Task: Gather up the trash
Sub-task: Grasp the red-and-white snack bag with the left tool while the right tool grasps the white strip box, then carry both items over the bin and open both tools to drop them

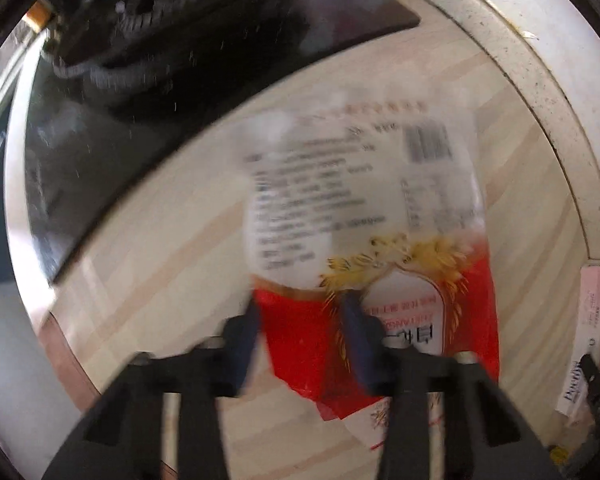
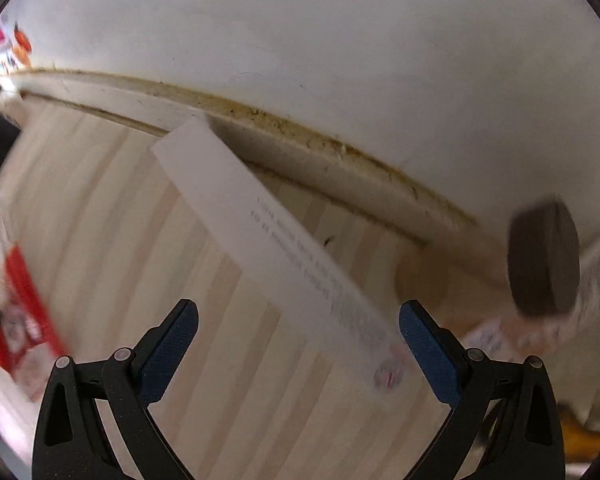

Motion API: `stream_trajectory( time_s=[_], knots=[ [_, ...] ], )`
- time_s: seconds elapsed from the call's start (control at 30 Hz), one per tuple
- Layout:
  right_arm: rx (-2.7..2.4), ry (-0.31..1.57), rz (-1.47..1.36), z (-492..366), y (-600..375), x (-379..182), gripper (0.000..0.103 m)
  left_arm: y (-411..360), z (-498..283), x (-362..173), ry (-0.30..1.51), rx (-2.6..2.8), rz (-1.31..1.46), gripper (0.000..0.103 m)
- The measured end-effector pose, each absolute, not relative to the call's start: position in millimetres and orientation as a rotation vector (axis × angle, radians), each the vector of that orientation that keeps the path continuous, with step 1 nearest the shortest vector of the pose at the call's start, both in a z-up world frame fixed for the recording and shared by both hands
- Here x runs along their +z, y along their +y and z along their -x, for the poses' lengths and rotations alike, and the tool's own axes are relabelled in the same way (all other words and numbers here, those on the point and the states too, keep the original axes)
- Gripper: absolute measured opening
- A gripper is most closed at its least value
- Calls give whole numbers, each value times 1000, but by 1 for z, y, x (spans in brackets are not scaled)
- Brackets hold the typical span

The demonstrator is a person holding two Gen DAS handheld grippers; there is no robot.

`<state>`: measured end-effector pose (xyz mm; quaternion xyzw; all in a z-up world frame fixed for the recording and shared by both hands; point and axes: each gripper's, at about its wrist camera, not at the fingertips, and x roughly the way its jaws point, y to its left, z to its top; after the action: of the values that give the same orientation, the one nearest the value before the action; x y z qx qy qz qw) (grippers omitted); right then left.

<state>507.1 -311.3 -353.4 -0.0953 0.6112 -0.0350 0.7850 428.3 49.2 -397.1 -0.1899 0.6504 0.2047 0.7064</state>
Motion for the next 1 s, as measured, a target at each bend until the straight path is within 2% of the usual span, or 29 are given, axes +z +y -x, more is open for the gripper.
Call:
stream_trajectory(
  time_s=[0.03,0.07,0.13,0.17,0.23,0.4,0.5,0.67,0.7,0.83,0.9,0.97,1.0],
  knots=[
    [-81,1317,235,-512,-310,-357,101,46,-431,-395,1439,444,401,12],
    [-80,1315,260,-517,-308,-361,100,42,-432,-392,1434,437,375,11],
    [-64,1316,282,-523,-305,-366,82,37,-435,-386,1417,427,328,10],
    [-51,1327,285,-526,-303,-369,69,35,-435,-383,1407,418,306,10],
    [-37,1328,288,-528,-299,-370,65,31,-434,-376,1398,400,278,9],
    [87,1368,163,-515,-286,-362,40,30,-397,-354,1382,330,257,9],
    [198,1440,52,-495,-271,-363,38,34,-365,-350,1396,295,274,9],
    [292,1477,48,-455,-236,-363,38,45,-332,-370,1460,247,344,10],
    [288,1470,62,-452,-232,-363,38,47,-331,-374,1481,248,358,18],
    [247,1446,108,-450,-222,-368,39,47,-332,-381,1469,211,420,32],
    [240,1477,100,-449,-216,-379,39,44,-334,-380,1465,208,411,31],
    [232,1484,94,-448,-213,-386,37,40,-336,-377,1457,190,424,26],
    [231,1481,123,-446,-209,-386,37,47,-340,-378,1454,183,428,16]
  ],
)
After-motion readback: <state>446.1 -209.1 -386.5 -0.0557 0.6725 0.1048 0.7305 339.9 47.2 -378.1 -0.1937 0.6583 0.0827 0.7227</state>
